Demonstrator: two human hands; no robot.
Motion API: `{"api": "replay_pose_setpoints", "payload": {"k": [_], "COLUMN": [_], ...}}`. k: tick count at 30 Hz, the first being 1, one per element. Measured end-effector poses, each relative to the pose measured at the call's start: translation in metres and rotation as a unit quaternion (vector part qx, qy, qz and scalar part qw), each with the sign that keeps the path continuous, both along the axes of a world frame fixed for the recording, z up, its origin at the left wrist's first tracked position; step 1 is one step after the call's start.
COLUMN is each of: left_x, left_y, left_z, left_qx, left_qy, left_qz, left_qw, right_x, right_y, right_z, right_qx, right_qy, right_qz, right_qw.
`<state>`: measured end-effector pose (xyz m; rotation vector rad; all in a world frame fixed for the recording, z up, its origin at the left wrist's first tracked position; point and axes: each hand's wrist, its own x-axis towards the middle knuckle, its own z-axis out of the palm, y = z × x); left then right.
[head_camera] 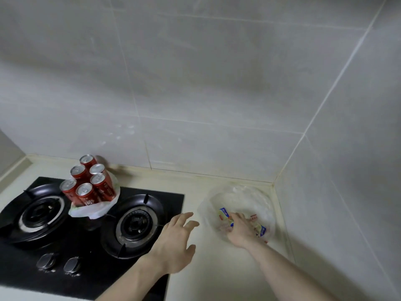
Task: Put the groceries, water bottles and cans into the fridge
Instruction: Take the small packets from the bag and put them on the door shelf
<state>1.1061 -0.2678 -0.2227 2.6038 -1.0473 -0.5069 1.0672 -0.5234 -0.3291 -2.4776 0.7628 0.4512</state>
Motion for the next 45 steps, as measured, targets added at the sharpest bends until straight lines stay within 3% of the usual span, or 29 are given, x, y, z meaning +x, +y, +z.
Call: {"api": "replay_pose_setpoints", "payload": {"k": [10,22,25,28,31,34,38,45], "left_x": [0.015,0.008,0.009,0.013,0.014,0.012,0.006,-0.001], "left_y": [0.016,0.019,0.015,0.008,-0.006,-0.023,-0.038,-0.044], "left_z": [-0.012,-0.021,-0.022,-0.020,-0.016,-0.013,-0.011,-0.013], "left_qx": [-0.011,-0.025,-0.042,-0.076,-0.116,-0.136,-0.171,-0.234], "left_qy": [0.011,0.011,0.008,0.004,0.011,0.034,0.053,0.060], "left_qz": [0.058,0.074,0.075,0.074,0.067,0.052,0.019,0.039], "left_qw": [0.998,0.997,0.996,0.994,0.991,0.989,0.984,0.970], "right_x": [0.045,0.034,0.034,0.030,0.017,-0.003,-0.021,-0.019], "right_y": [-0.015,-0.020,-0.017,-0.006,0.011,0.021,0.024,0.028], "right_z": [-0.052,-0.066,-0.055,-0.028,0.015,0.058,0.084,0.093], "right_qx": [-0.040,-0.075,-0.012,0.093,0.291,0.507,0.540,0.549], "right_qy": [0.040,-0.050,-0.114,-0.209,-0.227,-0.171,-0.146,-0.113], "right_qz": [0.087,-0.003,-0.122,-0.223,-0.295,-0.243,-0.128,-0.109], "right_qw": [0.995,0.996,0.986,0.947,0.881,0.809,0.819,0.821]}}
